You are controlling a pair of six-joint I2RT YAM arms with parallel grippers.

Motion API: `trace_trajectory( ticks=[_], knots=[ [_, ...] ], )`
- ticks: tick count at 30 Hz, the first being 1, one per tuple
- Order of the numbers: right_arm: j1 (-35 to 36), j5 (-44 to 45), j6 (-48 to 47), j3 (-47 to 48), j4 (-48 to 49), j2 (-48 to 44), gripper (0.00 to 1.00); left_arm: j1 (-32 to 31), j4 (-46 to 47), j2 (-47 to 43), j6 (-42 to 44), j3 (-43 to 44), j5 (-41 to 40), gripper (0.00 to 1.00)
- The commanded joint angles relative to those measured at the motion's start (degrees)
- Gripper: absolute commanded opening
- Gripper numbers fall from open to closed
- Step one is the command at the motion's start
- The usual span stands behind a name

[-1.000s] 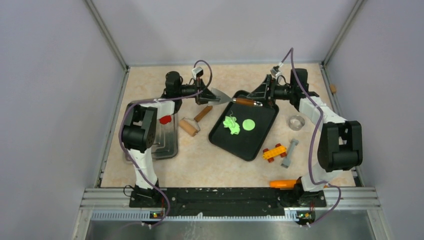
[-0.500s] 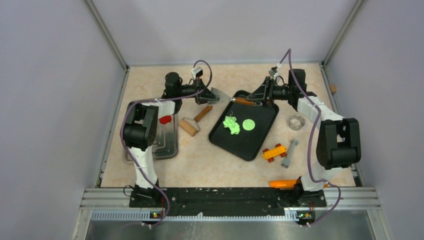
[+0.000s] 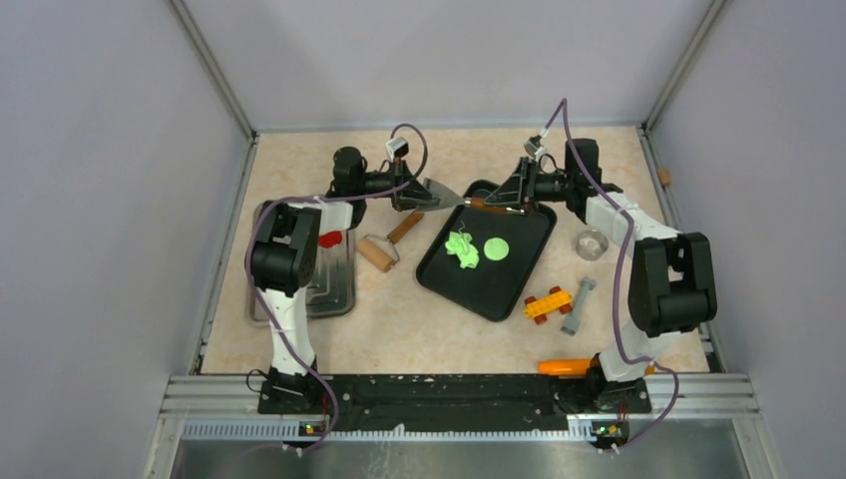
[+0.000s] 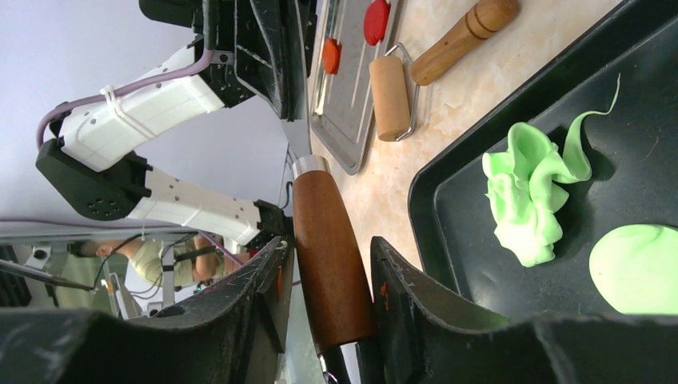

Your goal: Roll out the dumpling wrappers from the dough

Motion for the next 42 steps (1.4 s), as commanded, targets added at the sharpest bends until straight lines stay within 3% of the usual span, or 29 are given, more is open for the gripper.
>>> trace_trajectory(
  ticks=[1, 6, 8, 9, 13, 17, 19, 22, 24, 29, 32, 34, 42],
  knots=[
    [1.43, -4.03, 0.52, 2.46, 3.51, -0.87, 0.4, -0.52, 1.44, 1.44, 1.72, 1.69, -2.63, 0.0],
    [1.46, -4.7, 0.19, 2.43, 3.66, -0.8, 0.31, -0.61, 0.23, 1.82, 2.63, 1.93, -2.48, 0.0],
    [1.52, -5.6, -0.13, 2.4, 4.26, -0.9, 0.16, -0.61, -2.25, 2.0, 4.32, 2.42, -2.43, 0.0],
    [1.41, -5.87, -0.71, 2.32, 4.19, -1.01, 0.01, -0.61, -5.1, 2.02, 6.31, 2.98, -2.61, 0.0],
    [-0.73, -6.16, -3.28, 1.1, 2.21, -1.91, 0.0, -0.13, -19.52, 1.11, 18.48, 5.24, -3.69, 0.5],
    [-6.29, -6.26, -8.62, -0.38, -3.89, -3.5, 0.0, 0.91, -24.71, -0.88, 25.28, 5.72, -3.83, 0.63],
    [-10.09, -5.95, -13.68, -0.39, -9.67, -4.48, 0.0, 1.29, -32.11, -2.02, 31.32, 6.7, -4.43, 0.65],
    [-16.36, -6.95, -16.91, -0.99, -16.88, -4.61, 0.0, 1.2, -52.55, -3.73, 47.58, 10.3, -9.65, 0.66],
    [-20.24, -5.97, -21.35, -0.51, -24.76, -4.55, 0.0, 0.68, -61.07, -5.01, 57.54, 11.91, -15.46, 0.66],
    [-27.18, -2.27, -34.85, 1.63, -37.97, -3.77, 0.0, -3.51, -76.68, -4.92, 72.23, 19.48, -34.79, 0.62],
    [-28.36, 0.32, -45.51, 3.92, -45.97, -2.74, 0.0, -7.54, -79.93, -2.17, 74.88, 24.63, -47.72, 0.6],
    [-28.65, 1.14, -48.57, 4.26, -48.81, -2.72, 0.0, -9.35, -80.18, 0.95, 75.43, 28.57, -50.42, 0.59],
    [-28.96, 4.15, -48.55, 2.42, -49.82, -7.65, 0.0, -13.35, -80.93, 11.74, 72.87, 38.99, -60.99, 0.58]
  ],
)
